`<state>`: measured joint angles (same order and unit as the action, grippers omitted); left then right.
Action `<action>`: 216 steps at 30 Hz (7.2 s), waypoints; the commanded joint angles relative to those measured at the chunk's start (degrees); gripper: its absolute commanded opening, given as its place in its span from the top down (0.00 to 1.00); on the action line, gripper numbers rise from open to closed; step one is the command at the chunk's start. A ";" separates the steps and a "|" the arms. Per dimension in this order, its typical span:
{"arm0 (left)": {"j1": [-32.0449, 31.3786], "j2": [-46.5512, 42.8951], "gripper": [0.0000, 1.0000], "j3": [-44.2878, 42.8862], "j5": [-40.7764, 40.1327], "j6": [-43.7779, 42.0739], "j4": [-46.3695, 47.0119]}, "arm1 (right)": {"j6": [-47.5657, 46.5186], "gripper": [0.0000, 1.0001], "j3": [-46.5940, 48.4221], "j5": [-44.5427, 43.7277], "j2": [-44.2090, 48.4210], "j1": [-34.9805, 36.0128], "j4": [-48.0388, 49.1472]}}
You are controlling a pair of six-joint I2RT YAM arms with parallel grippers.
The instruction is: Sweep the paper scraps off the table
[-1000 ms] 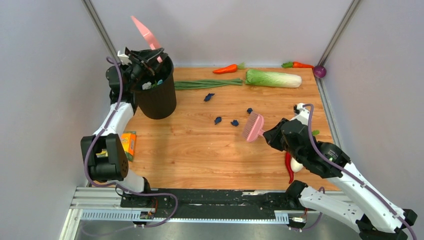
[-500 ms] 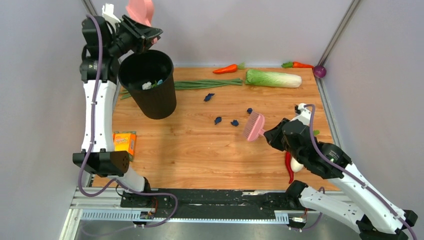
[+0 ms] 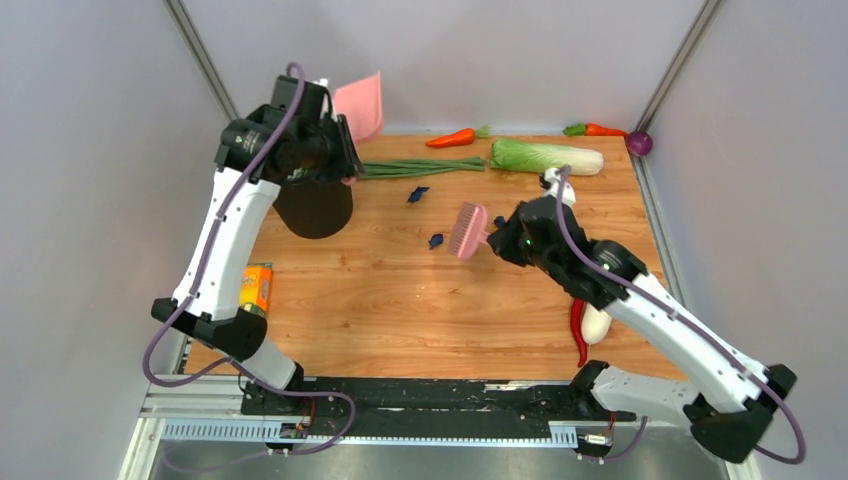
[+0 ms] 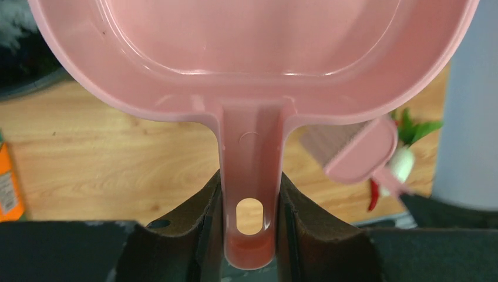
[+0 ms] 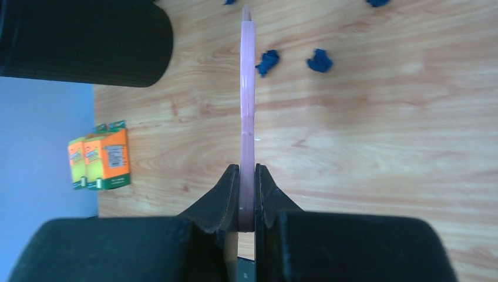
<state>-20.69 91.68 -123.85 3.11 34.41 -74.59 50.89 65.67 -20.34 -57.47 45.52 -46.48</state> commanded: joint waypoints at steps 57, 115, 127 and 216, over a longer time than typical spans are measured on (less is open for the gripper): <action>-7.09 -59.25 1.00 62.77 -2.94 -12.35 4.19 | 27.68 1.00 19.25 30.53 -50.12 -19.24 17.91; -16.81 -37.82 1.00 59.61 -7.05 -13.76 4.01 | -7.47 1.00 8.07 12.09 -4.05 -10.80 -26.03; -40.84 -23.21 1.00 61.36 -9.01 -14.37 5.59 | -11.70 1.00 11.24 2.41 -4.76 -11.50 -29.55; -42.33 -6.16 1.00 66.11 -5.66 -16.84 15.35 | -21.80 1.00 3.59 27.98 -14.96 8.27 2.71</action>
<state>-62.87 87.53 -57.63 -1.98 18.65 -60.49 28.86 68.29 1.61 -76.25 53.21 -46.41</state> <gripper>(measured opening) 0.379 0.099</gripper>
